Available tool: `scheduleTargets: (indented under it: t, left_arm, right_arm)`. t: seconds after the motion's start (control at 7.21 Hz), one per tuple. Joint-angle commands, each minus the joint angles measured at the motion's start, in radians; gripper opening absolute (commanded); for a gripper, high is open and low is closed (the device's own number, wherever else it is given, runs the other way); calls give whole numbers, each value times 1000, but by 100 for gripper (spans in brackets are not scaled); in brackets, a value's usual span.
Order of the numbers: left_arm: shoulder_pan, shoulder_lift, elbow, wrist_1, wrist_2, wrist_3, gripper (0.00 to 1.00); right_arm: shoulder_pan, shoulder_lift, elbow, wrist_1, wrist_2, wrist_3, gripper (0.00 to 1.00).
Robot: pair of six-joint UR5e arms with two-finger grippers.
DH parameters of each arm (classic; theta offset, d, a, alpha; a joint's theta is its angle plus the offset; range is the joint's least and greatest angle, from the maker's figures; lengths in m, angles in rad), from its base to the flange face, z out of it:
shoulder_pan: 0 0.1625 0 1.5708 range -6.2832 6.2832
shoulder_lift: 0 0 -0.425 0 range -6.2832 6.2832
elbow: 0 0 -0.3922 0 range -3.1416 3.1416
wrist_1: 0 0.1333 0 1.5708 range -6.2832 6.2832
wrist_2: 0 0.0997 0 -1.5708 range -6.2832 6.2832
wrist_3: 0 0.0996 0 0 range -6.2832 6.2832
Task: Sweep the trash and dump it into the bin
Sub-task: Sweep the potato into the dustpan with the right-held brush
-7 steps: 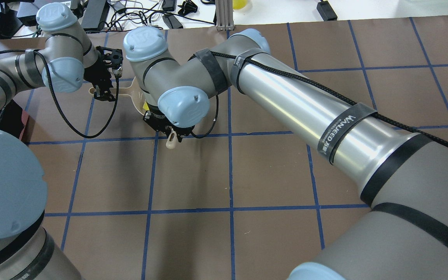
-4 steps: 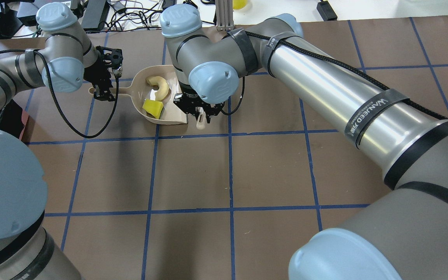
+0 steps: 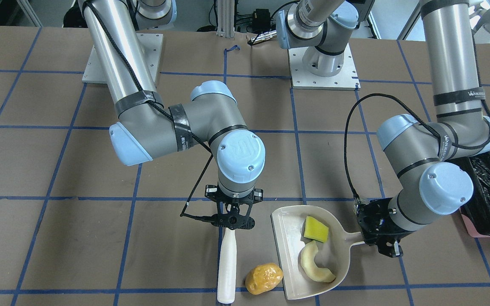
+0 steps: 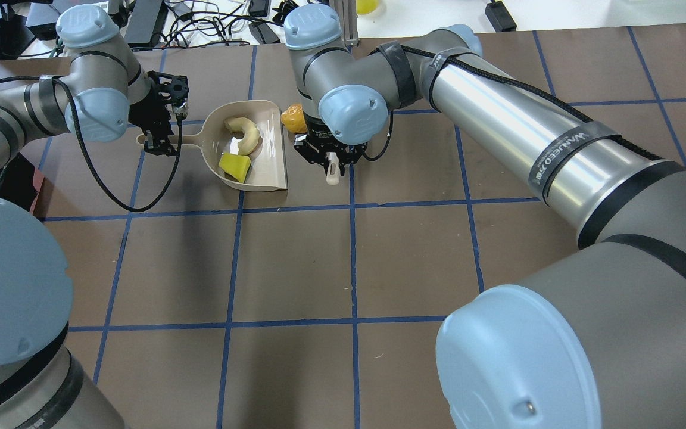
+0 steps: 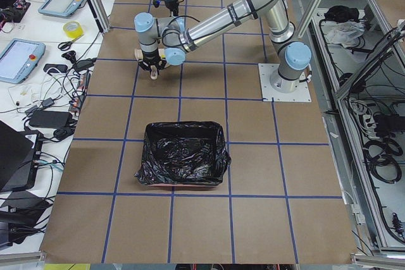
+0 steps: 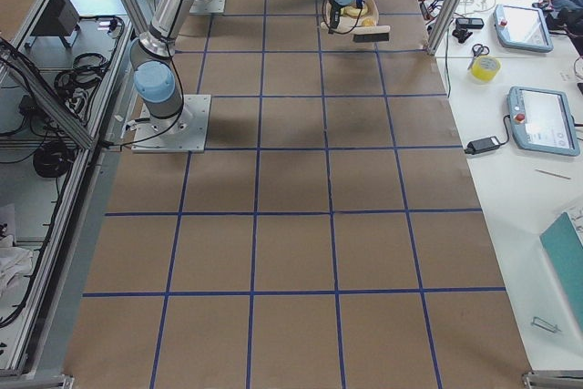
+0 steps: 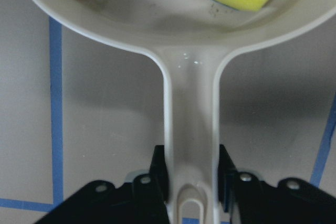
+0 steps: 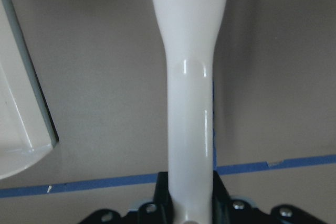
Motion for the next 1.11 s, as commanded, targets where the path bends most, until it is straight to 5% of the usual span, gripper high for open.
scheduleTargets:
  t: [0.0,0.97]
  left_arm:
    - [0,0,-2,0,0,0,9]
    - [0,0,-3,0,-3,0,9]
  right_arm:
    - [-2,55,-62,-9,-9,-63,0]
    - [74,107,-114,-12,6,-36,0]
